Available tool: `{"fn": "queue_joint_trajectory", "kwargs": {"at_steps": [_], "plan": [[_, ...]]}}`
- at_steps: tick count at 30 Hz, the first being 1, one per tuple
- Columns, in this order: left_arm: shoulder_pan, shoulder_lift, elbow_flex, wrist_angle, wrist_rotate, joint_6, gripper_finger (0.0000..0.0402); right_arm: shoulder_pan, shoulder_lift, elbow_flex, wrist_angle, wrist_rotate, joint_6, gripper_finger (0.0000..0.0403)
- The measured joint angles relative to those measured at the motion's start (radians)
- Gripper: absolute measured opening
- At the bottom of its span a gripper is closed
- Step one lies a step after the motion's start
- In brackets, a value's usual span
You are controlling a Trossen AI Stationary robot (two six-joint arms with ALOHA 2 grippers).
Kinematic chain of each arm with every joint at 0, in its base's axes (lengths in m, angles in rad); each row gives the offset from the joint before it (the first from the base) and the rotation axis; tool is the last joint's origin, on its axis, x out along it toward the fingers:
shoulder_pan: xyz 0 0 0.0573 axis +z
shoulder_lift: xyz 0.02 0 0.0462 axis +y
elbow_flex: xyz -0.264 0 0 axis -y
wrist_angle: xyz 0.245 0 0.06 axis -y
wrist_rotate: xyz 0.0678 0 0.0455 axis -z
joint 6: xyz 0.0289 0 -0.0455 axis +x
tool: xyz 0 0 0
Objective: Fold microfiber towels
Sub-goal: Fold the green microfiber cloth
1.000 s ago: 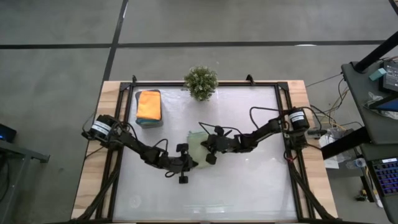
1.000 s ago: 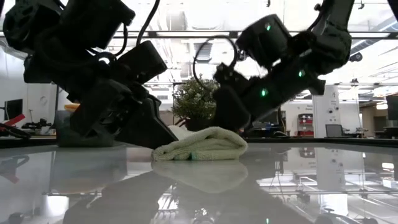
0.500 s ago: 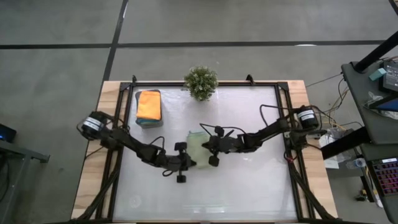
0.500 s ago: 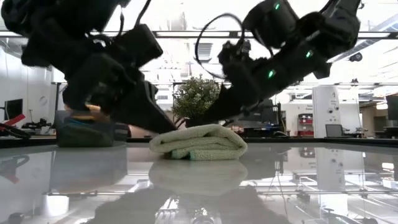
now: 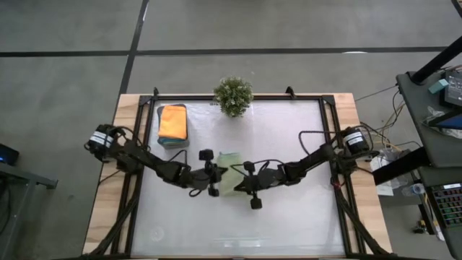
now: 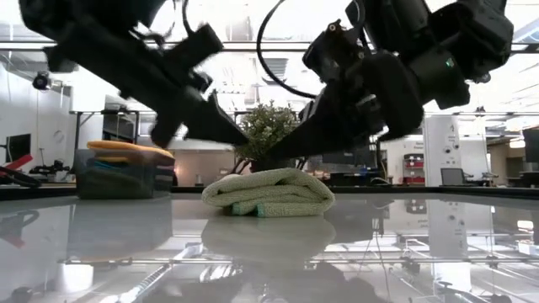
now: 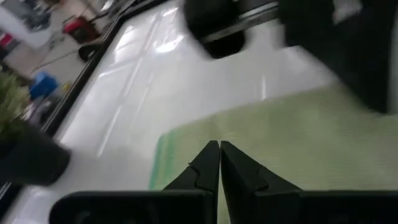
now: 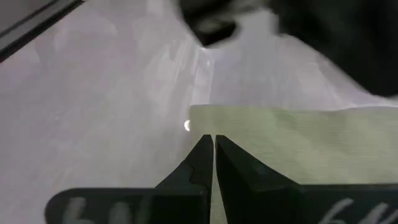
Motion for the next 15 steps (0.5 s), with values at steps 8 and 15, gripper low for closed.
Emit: {"fn": "queue_joint_trajectory", "kwargs": {"at_steps": [8,15], "plan": [[0.102,0.091,0.0,0.003,-0.005,-0.07,0.0001,0.0,0.099,0.0,0.056,0.0,0.004,0.0012],[0.128,0.133,0.0,0.006,-0.004,-0.082,0.0001,0.002,0.117,0.002,0.061,0.0,0.015,0.0012]]}}
